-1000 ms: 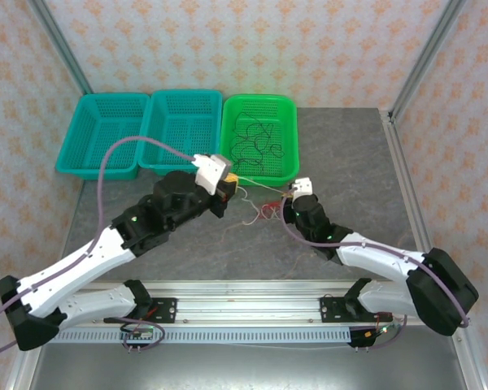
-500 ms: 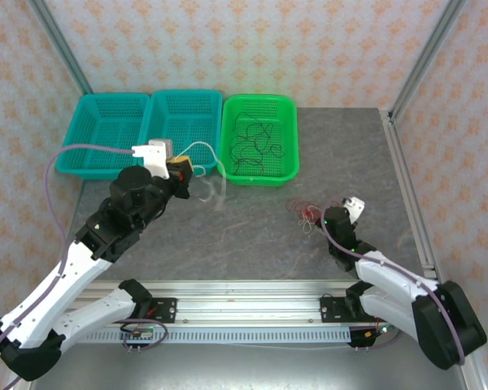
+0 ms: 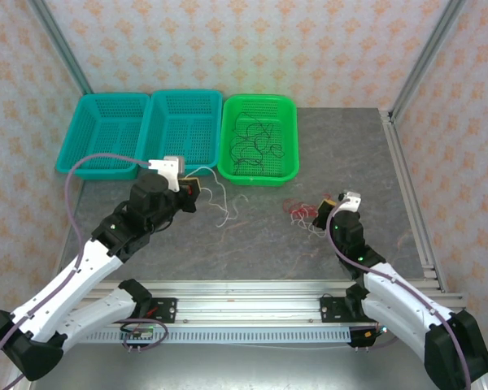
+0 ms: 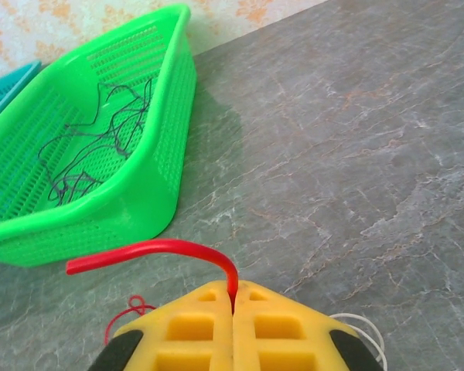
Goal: Untangle the cables
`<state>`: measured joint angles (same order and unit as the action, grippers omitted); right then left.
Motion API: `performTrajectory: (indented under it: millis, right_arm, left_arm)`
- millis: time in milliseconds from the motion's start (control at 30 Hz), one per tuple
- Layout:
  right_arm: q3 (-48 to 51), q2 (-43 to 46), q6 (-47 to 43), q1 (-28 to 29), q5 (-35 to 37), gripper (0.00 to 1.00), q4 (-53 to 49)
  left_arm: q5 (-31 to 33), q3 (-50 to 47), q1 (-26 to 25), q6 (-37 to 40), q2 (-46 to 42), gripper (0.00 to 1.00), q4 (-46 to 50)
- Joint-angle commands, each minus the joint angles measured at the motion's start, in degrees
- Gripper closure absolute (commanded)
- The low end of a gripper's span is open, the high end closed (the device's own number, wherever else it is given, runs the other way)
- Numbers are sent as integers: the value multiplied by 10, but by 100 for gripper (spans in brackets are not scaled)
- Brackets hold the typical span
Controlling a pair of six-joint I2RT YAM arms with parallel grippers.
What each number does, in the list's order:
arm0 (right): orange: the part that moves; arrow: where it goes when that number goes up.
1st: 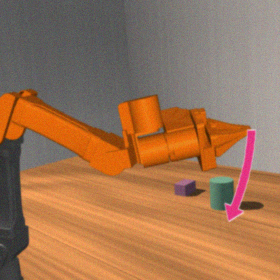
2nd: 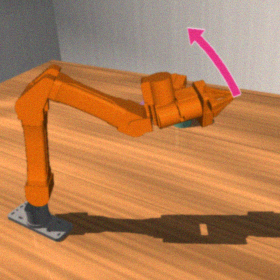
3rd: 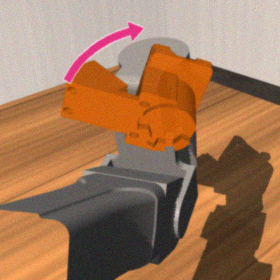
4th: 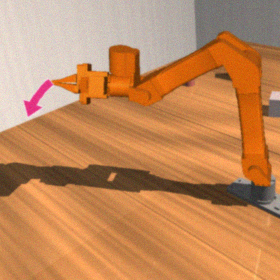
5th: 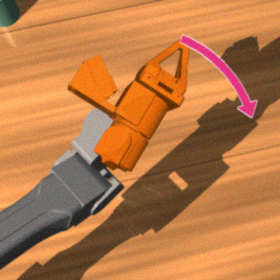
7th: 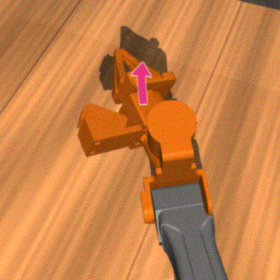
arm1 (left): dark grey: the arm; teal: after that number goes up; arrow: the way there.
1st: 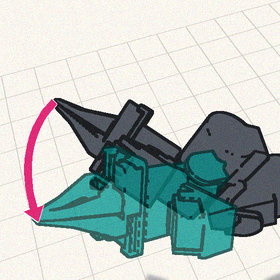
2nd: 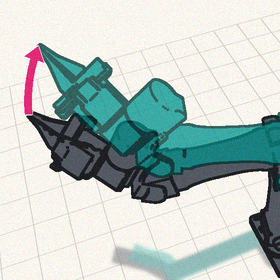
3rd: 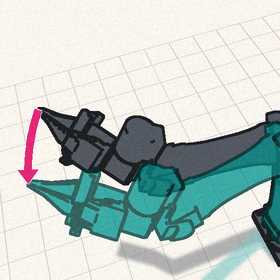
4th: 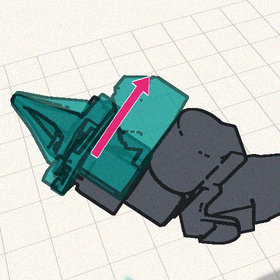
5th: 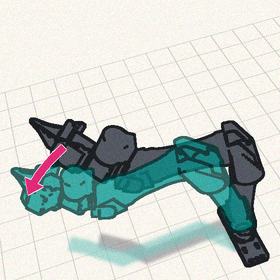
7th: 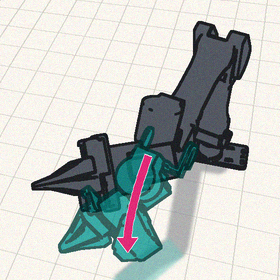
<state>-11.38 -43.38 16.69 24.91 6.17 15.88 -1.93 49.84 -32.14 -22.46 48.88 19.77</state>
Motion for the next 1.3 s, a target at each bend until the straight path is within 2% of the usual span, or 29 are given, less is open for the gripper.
performTrajectory:
  millis: [0,200,433,600,767,900,1000,1067,1167,1267]
  right_arm:
    - [-16,2,-17,-2,-21,97,23]
    - [-18,6,-11,-2,-27,98,13]
    - [-11,34,-3,-2,-47,100,1]
    - [-10,55,0,-2,-55,100,-15]
    - [-11,65,1,-2,-78,100,-18]
    - [-17,66,3,-2,-91,100,-27]
    - [-19,65,5,-2,-102,100,-29]
    - [-19,61,4,-3,-108,100,-30]
    - [-30,53,1,-3,-119,100,-41]
    - [-42,39,-6,-2,-163,100,-43]
  left_arm:
    - [13,58,8,11,3,100,-14]
    - [14,213,49,49,108,100,12]
    - [-24,365,136,96,244,100,-5]
    - [10,406,187,126,342,100,-23]
    - [-22,430,235,108,446,99,-40]
    - [2,500,246,86,509,45,60]
    - [-21,458,247,71,473,16,24]
    - [-33,441,247,62,439,9,16]
    - [-60,414,246,49,377,8,22]
    - [-110,334,237,21,292,8,-18]
